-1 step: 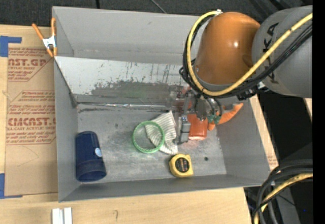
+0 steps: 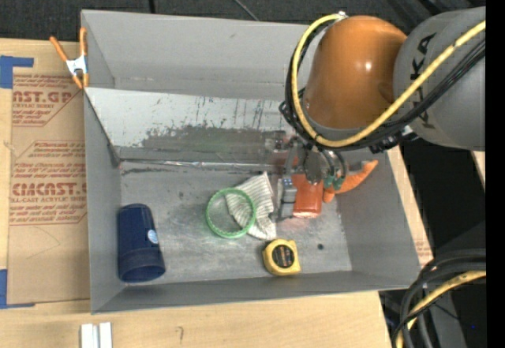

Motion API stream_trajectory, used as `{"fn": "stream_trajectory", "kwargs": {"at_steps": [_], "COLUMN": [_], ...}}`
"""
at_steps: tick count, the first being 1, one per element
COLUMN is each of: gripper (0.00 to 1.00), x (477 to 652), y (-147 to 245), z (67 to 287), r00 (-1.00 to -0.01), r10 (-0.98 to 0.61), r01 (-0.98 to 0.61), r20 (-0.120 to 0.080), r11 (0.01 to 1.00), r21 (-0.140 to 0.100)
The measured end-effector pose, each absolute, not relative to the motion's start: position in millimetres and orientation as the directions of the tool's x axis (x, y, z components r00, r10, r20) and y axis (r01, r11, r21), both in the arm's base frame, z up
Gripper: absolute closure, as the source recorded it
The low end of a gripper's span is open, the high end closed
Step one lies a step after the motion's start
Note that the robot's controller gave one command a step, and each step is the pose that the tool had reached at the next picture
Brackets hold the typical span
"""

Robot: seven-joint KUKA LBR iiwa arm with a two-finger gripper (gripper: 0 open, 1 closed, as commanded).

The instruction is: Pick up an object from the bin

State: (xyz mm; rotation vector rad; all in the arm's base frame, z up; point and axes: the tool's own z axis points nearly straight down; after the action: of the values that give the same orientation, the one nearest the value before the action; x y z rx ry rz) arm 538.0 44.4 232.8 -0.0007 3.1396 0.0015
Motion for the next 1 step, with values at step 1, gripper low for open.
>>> {"fn": "stream_trajectory", "kwargs": {"at_steps": [1], "gripper": [0.00], "x": [543.7], "y": [43.1], "z": [186.6], "r00": [-0.999], "r10": [-0.052], "r01": [-0.052], "r20": [-0.010], "r11": [0.999], "r21": [0.000]}}
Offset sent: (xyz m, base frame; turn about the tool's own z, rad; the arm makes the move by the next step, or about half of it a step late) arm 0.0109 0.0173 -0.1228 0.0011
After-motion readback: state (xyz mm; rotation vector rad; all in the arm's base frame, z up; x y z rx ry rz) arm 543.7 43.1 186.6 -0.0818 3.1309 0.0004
